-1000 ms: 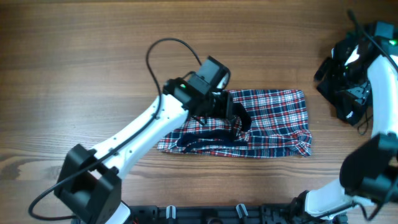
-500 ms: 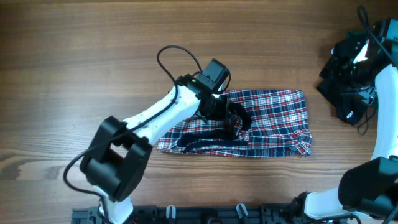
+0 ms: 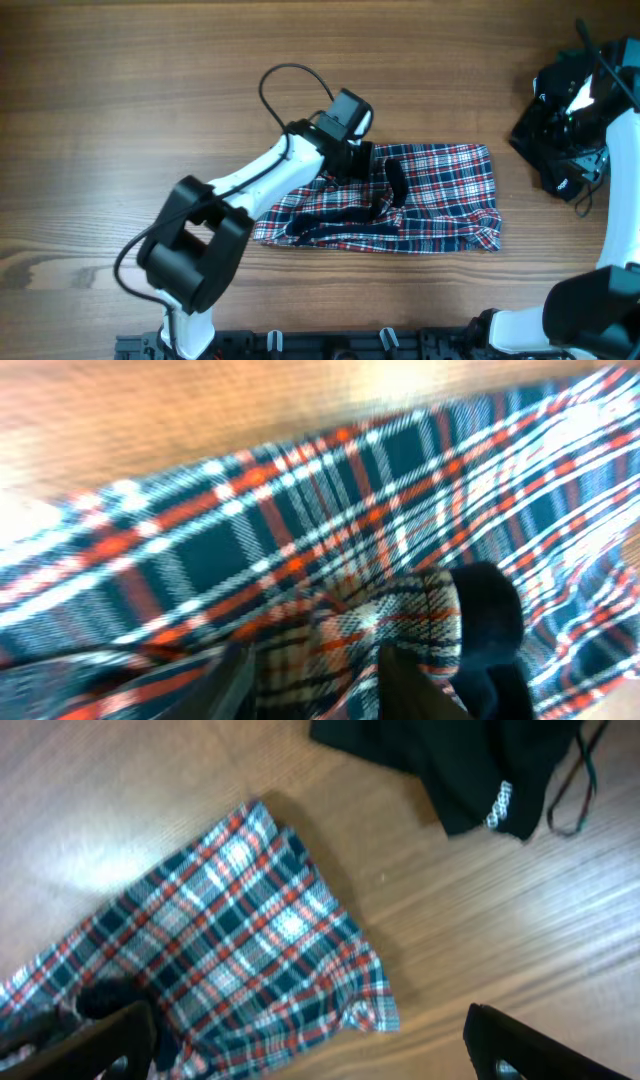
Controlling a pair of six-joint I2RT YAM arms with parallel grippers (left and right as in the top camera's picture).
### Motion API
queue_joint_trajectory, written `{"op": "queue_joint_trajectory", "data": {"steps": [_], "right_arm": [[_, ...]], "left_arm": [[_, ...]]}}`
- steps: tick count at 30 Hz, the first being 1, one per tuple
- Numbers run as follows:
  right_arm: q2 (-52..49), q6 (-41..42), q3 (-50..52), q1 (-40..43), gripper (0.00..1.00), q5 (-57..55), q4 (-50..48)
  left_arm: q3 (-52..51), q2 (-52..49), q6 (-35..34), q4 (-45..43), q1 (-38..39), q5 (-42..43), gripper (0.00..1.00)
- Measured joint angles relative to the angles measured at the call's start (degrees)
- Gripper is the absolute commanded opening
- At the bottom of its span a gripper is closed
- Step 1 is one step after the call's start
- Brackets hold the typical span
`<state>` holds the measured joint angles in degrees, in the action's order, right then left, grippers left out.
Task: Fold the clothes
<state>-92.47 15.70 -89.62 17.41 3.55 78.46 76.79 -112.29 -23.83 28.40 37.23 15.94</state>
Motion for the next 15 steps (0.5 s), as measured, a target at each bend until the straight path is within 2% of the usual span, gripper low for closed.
{"op": "queue_joint_trajectory", "data": {"steps": [3, 5, 7, 11, 15], "right_arm": [[1.01, -1.62, 0.94, 0.00, 1.00, 2.16, 1.31], [1.31, -3.02, 4.74, 0.00, 1.00, 4.61, 0.02], [1.29, -3.63, 9.88, 0.00, 1.00, 5.73, -2.43], [1.31, -4.09, 17.99, 0.00, 1.00, 6.78, -7.23], [1.42, -4.26, 25.66, 0.00, 1.00, 7.19, -15.39]], "left_arm": [[0.00, 5.84, 1.07, 1.95, -2.60, -0.13, 0.45], [0.02, 10.86, 1.31, 4.02, -4.66, -0.22, 0.52], [0.33, 13.97, 1.79, 7.19, -7.17, -1.01, 0.55], [0.46, 14.34, 2.51, 13.68, -12.37, -2.60, 0.61], [0.48, 14.34, 3.21, 15.56, -16.61, -3.30, 0.67]]}}
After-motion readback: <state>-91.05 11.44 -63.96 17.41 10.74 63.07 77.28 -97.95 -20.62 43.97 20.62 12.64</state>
